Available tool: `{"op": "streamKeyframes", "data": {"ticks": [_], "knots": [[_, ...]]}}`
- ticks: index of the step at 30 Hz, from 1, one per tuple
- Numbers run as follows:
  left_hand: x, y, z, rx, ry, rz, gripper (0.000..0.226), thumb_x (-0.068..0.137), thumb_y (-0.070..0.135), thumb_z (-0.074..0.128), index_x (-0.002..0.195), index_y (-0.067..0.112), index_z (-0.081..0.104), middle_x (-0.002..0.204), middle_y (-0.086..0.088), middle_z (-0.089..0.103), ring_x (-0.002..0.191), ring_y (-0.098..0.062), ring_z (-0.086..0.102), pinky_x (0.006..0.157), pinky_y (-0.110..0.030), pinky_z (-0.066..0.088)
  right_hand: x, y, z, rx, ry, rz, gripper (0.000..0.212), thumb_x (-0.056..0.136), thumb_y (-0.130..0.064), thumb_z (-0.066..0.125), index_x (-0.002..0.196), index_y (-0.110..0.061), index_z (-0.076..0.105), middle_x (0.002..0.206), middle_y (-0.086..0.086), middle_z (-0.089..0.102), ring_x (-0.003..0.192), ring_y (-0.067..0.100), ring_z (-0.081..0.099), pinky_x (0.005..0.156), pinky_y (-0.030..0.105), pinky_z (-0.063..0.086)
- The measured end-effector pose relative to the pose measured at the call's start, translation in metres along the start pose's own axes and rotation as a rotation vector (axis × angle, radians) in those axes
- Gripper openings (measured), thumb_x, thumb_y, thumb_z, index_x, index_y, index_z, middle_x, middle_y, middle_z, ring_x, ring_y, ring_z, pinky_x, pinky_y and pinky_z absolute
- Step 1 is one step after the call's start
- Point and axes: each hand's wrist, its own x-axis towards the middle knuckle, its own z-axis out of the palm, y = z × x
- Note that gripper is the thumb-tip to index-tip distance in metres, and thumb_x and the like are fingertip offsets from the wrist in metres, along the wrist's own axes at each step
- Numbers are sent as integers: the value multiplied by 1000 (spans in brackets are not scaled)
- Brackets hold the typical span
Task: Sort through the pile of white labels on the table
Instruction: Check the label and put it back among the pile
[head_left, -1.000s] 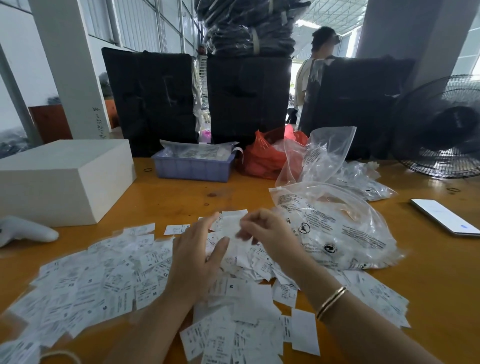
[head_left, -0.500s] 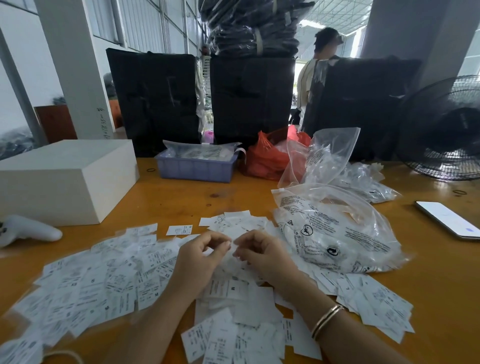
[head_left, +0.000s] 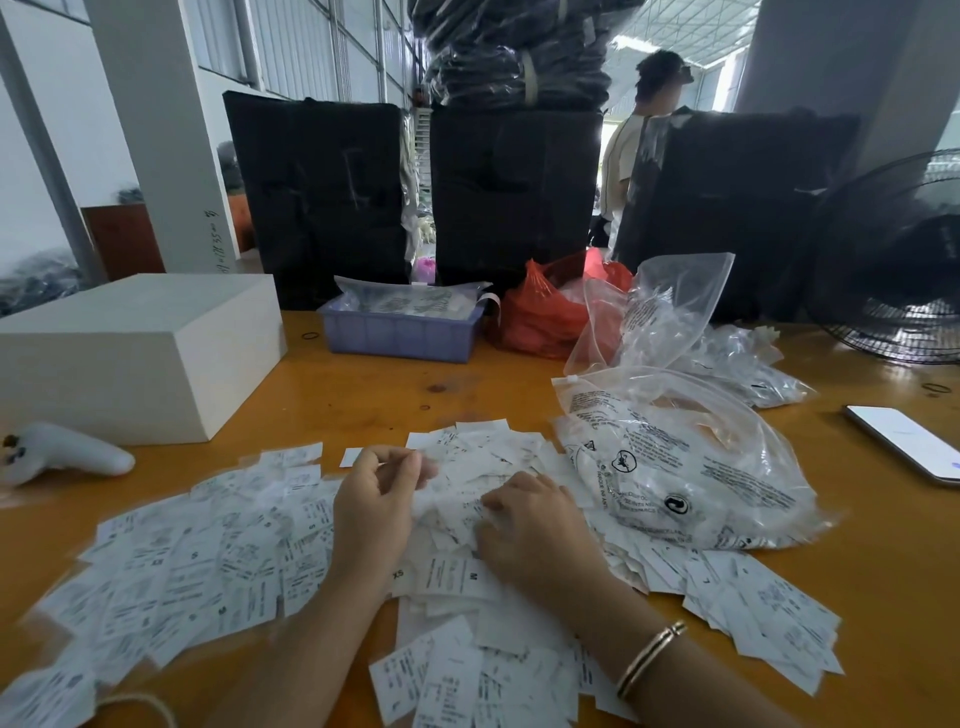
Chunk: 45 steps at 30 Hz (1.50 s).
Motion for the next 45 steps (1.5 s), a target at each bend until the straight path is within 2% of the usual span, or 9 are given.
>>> {"op": "streamKeyframes", "data": {"ticks": [5,10,14,18,23,28,34,40,45], "knots": [[1,3,-1,18,-11,-35,29,91,2,51,91,31,55,84,12,69,78,-3,65,65,-21,49,-1,2,-1,-101,-66,-12,39,86,-37,44,111,-18,66,107,-2,59,103,19,51,88,29,34],[1,4,-1,-86,-40,-70,33,87,3,63,98,34,56,90,9,68,81,0,68,66,-18,54,-3,7,-4,-28,7,-30,28,93,-26,45,80,-11,64,77,-4,61,74,15,52,72,28,36],[0,4,-2,-135,-40,-120,22,85,11,68,96,28,62,88,6,71,81,-6,70,66,-19,56,-2,7,-5,48,92,2,22,96,-27,46,94,-17,65,90,-7,65,85,11,56,82,26,41],[-1,3,0,-101,-75,-109,9,85,16,68,92,21,71,82,3,72,76,-4,68,58,-13,52,-5,3,-6,368,223,114,7,94,-26,54,87,-27,56,84,-16,58,80,-1,52,70,14,40],[0,4,0,-257,-129,-228,9,87,13,66,94,13,71,79,1,74,71,-9,70,55,-15,52,-4,7,-9,664,331,293,28,98,-16,47,89,-43,49,80,-6,59,51,2,45,47,21,39],[-3,8,1,-455,-185,-321,9,86,1,63,94,5,63,88,-6,74,81,-18,72,60,-19,55,-2,4,-13,759,247,284,43,97,2,40,82,-29,65,96,-3,52,51,3,53,49,14,43],[-8,9,5,-380,-246,-287,12,86,5,65,96,9,61,90,-4,70,83,-17,72,64,-20,55,-3,-2,-12,874,-68,220,22,91,-33,59,101,-19,73,90,2,45,80,13,52,70,25,48],[-10,9,7,-276,-300,-290,17,84,14,68,98,21,64,83,6,71,78,-9,70,62,-18,53,2,2,-11,858,82,286,16,86,-25,68,70,-24,69,77,-8,48,61,-2,46,57,13,40],[-13,14,4,-223,-440,-308,23,79,36,69,102,29,68,71,6,70,66,-10,68,58,-19,52,-1,0,-10,811,68,232,17,84,-27,70,70,-17,68,74,-15,50,63,-1,49,52,16,45]]}}
